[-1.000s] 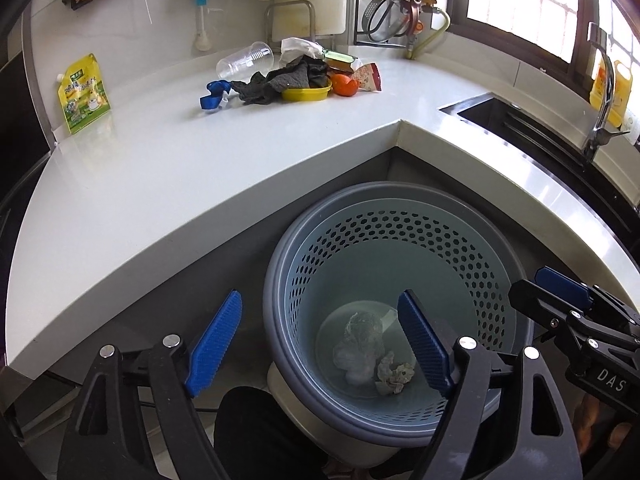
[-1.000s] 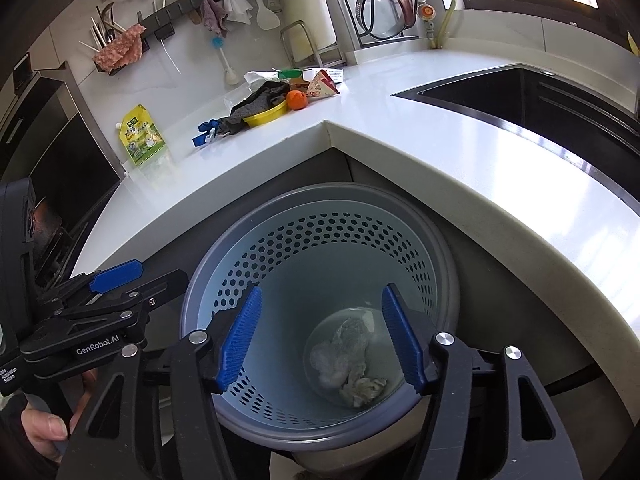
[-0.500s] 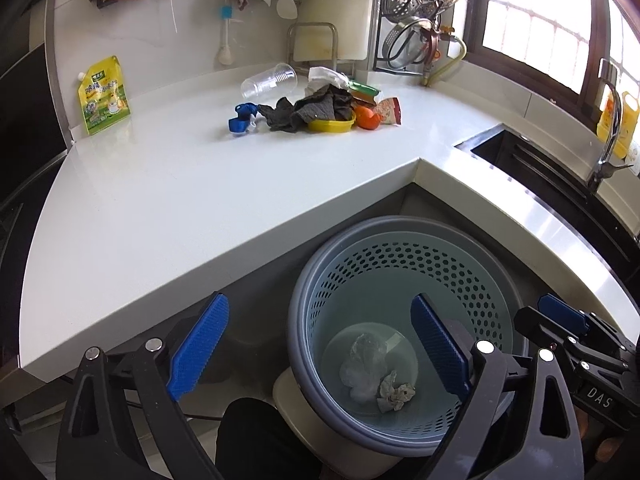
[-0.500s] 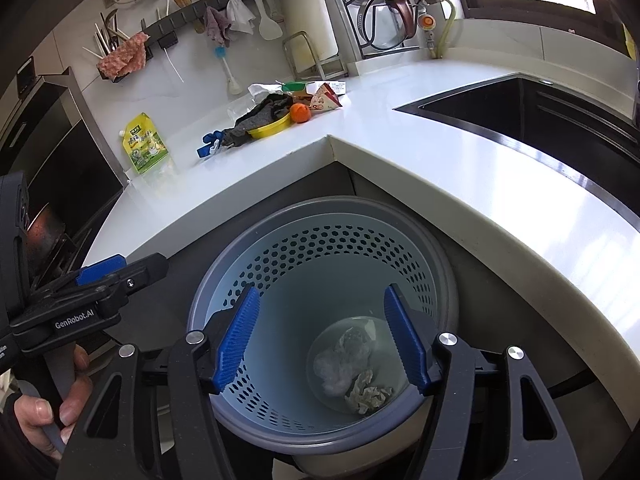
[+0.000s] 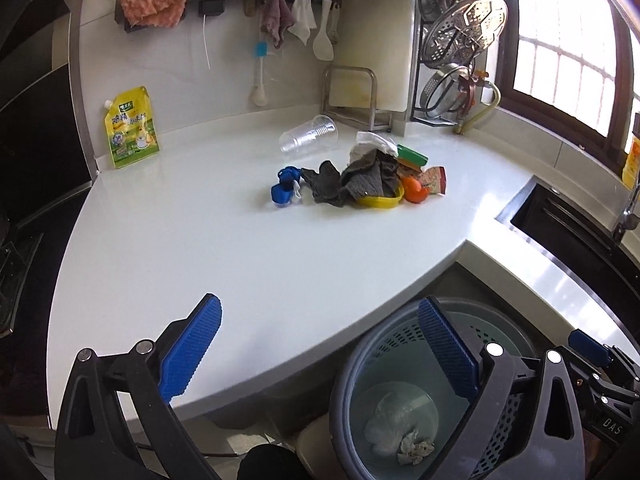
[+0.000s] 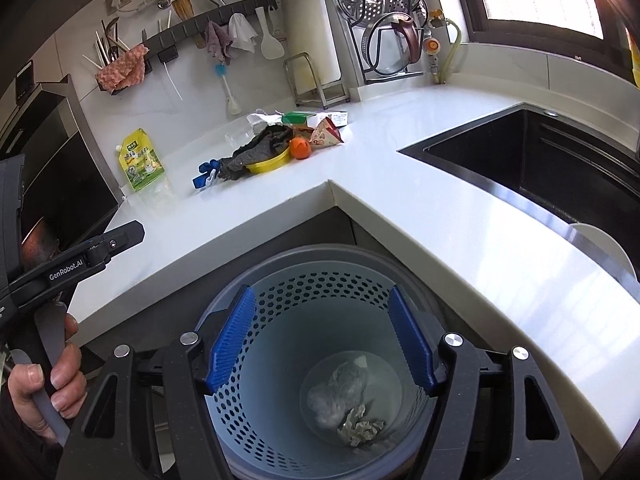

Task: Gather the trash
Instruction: 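Move both open tools back toward the trash pile, then grasp the orange peel with the right tool while the left tool grasps the blue lanyard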

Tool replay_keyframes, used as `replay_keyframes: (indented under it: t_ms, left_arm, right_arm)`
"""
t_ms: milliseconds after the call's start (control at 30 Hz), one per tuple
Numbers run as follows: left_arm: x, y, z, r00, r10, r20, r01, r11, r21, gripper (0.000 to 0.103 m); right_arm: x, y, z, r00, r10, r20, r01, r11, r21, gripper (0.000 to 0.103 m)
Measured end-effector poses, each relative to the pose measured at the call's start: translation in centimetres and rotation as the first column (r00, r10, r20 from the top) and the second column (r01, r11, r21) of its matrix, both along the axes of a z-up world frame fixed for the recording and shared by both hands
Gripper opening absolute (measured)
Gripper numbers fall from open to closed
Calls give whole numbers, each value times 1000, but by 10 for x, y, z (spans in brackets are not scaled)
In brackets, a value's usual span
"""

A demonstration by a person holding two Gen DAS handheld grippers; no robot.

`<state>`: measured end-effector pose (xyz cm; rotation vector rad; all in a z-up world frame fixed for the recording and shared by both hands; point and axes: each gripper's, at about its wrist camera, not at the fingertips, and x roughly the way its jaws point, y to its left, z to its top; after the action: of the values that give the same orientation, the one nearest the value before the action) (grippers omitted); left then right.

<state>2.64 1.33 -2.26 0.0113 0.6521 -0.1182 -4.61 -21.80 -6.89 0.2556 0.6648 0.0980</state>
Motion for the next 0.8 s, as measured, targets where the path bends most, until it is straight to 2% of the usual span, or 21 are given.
replay_keyframes:
  t_ms: [233,500,800]
  left_arm:
    - [48,13,9,999,50,19,-50,998,24,97]
    - [107,17,9,998,69,1,-69,997,18,97]
    - [156,12,3,997,75,-10,-75,996,43,97]
  right_arm:
    - [48,-6,14,1000,-6,21,6,999,-32,66]
    - [119,-15,26,1000,10,19,-9,999,-44,66]
    - [189,-5,27,999,41,-21,-41,998,-42,66]
